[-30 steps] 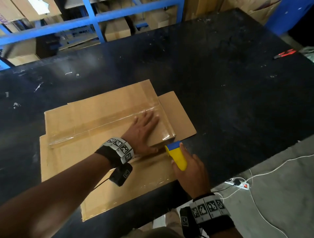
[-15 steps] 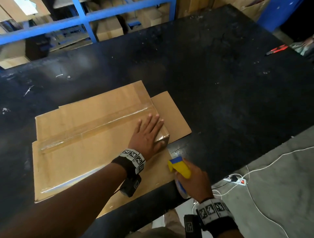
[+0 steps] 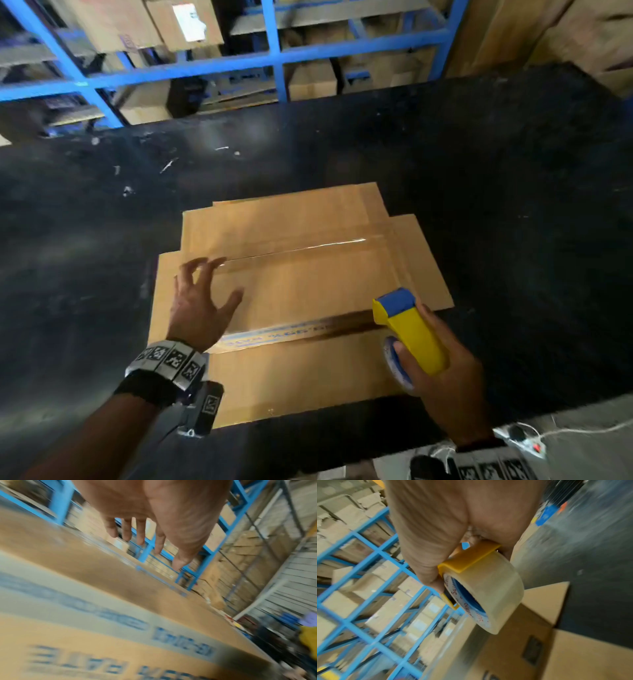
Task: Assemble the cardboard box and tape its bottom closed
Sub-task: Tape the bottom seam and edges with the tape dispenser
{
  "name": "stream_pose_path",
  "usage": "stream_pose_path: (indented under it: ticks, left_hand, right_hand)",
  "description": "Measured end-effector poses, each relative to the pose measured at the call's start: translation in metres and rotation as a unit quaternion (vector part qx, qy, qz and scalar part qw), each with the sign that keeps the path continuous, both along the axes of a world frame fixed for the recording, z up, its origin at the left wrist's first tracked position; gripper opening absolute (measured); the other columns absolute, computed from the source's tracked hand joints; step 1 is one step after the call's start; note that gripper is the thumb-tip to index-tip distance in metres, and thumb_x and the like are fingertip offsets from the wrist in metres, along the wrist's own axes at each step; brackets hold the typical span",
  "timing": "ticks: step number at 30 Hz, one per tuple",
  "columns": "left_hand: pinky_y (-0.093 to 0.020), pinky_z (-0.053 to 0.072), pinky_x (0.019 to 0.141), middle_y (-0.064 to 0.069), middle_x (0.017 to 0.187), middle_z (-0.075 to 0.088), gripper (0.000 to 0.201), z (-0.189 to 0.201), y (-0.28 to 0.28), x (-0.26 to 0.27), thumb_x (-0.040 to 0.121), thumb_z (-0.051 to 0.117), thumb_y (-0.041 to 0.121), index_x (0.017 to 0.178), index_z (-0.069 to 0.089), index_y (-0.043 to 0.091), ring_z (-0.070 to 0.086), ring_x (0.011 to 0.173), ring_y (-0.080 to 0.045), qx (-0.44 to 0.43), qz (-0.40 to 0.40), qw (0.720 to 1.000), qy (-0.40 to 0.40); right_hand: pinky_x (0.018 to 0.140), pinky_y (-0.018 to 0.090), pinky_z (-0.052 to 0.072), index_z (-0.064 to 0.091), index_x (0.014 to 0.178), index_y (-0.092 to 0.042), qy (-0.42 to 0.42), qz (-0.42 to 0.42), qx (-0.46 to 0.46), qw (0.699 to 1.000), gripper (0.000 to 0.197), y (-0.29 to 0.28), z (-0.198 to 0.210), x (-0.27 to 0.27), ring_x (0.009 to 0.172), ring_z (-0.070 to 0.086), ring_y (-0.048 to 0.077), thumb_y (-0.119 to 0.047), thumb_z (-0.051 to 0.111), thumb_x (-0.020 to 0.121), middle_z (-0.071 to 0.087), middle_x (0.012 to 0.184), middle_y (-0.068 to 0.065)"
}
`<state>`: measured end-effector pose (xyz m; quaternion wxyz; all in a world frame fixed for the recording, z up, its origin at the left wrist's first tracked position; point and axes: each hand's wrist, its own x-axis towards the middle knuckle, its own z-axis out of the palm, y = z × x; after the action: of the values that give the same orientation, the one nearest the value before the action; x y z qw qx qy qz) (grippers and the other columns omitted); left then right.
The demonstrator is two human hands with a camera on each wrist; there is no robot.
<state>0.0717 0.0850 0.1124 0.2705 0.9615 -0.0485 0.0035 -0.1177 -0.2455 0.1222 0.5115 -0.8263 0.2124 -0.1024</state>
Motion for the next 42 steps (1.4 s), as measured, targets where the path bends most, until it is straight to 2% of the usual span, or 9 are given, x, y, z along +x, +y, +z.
stream_pose_path:
  ticks: [3, 6, 14, 19, 22, 27, 32, 39, 42]
  left_hand:
    - [-0.058, 0.042, 0.108, -0.020, 0.138, 0.053, 0.066, -0.016, 0.076, -0.008, 0.084, 0.079, 0.042, 0.140, 0.051, 0.021, 0.050, 0.126, -0.043, 0.030, 0.128, 0.989, 0.064]
    - [-0.051, 0.051, 0.099, -0.008, 0.109, 0.074, 0.055, -0.020, 0.092, -0.014, 0.087, 0.077, 0.036, 0.134, 0.055, 0.019, 0.069, 0.107, -0.035, -0.053, 0.172, 0.970, 0.160]
    - [-0.022, 0.049, 0.062, 0.013, 0.080, 0.072, 0.033, -0.025, 0.058, -0.039, 0.080, 0.083, 0.038, 0.103, 0.061, 0.029, 0.064, 0.068, 0.004, -0.117, 0.097, 0.967, 0.207]
    - [-0.021, 0.057, 0.073, 0.011, 0.084, 0.075, 0.032, -0.035, 0.030, -0.054, 0.082, 0.079, 0.047, 0.107, 0.069, 0.031, 0.070, 0.072, -0.002, -0.148, -0.096, 0.955, 0.239]
    - [-0.027, 0.059, 0.076, 0.009, 0.079, 0.076, 0.012, -0.022, 0.027, -0.036, 0.089, 0.073, 0.031, 0.101, 0.071, 0.031, 0.073, 0.072, -0.005, -0.211, -0.060, 0.960, 0.172]
    - [-0.029, 0.059, 0.075, -0.003, 0.089, 0.080, 0.013, 0.021, 0.017, 0.004, 0.099, 0.062, 0.012, 0.109, 0.070, 0.012, 0.078, 0.082, -0.021, -0.381, -0.054, 0.896, 0.222]
    - [-0.023, 0.057, 0.072, -0.004, 0.092, 0.075, 0.017, 0.046, 0.001, 0.020, 0.097, 0.065, 0.008, 0.111, 0.070, 0.017, 0.071, 0.079, -0.008, -0.422, -0.110, 0.847, 0.304]
    - [-0.032, 0.061, 0.076, -0.022, 0.091, 0.075, 0.032, 0.039, 0.004, 0.033, 0.092, 0.064, -0.008, 0.121, 0.068, 0.005, 0.072, 0.082, -0.018, -0.423, -0.127, 0.837, 0.321]
    - [-0.030, 0.060, 0.075, -0.013, 0.084, 0.077, 0.029, 0.037, 0.006, 0.042, 0.092, 0.066, -0.006, 0.118, 0.069, 0.008, 0.070, 0.084, -0.023, -0.414, -0.133, 0.835, 0.337]
  right_hand:
    - [0.081, 0.030, 0.059, 0.053, 0.137, -0.044, -0.032, 0.035, 0.022, 0.999, 0.067, 0.030, 0.001, 0.028, 0.100, 0.066, -0.004, -0.061, 0.074, 0.076, 0.068, 0.114, -0.016]
    - [0.084, 0.006, 0.048, 0.054, 0.140, -0.036, -0.068, 0.077, -0.006, 0.995, 0.072, 0.058, 0.012, 0.052, 0.107, 0.060, -0.012, -0.056, 0.074, 0.074, 0.064, 0.124, -0.014]
    - [0.091, 0.005, 0.044, 0.054, 0.143, -0.026, -0.134, 0.129, 0.002, 0.982, 0.068, 0.115, 0.021, 0.081, 0.115, 0.056, -0.014, -0.033, 0.078, 0.079, 0.056, 0.129, -0.029]
    - [0.099, 0.006, 0.040, 0.056, 0.142, -0.017, -0.168, 0.112, 0.005, 0.979, 0.067, 0.134, 0.022, 0.078, 0.124, 0.051, -0.012, -0.036, 0.076, 0.081, 0.052, 0.135, -0.035]
    - [0.102, 0.012, 0.043, 0.055, 0.142, -0.015, -0.180, 0.103, 0.012, 0.978, 0.066, 0.138, 0.021, 0.073, 0.128, 0.053, -0.004, -0.042, 0.075, 0.085, 0.056, 0.139, -0.020]
    - [0.097, 0.024, 0.052, 0.053, 0.144, -0.016, -0.173, 0.105, -0.007, 0.979, 0.069, 0.142, 0.018, 0.063, 0.123, 0.060, 0.007, -0.042, 0.074, 0.084, 0.060, 0.136, -0.012]
    - [0.089, 0.030, 0.057, 0.053, 0.144, -0.019, -0.177, 0.114, -0.049, 0.976, 0.071, 0.149, 0.017, 0.061, 0.116, 0.064, 0.011, -0.029, 0.081, 0.080, 0.062, 0.130, -0.008]
    - [0.085, 0.012, 0.051, 0.046, 0.147, -0.033, -0.164, 0.119, -0.084, 0.976, 0.074, 0.154, 0.019, 0.067, 0.107, 0.063, 0.002, -0.037, 0.080, 0.080, 0.061, 0.122, -0.014]
    - [0.081, 0.013, 0.052, 0.048, 0.147, -0.029, -0.152, 0.118, -0.087, 0.977, 0.074, 0.157, 0.019, 0.074, 0.103, 0.063, 0.001, -0.035, 0.081, 0.080, 0.064, 0.118, -0.009]
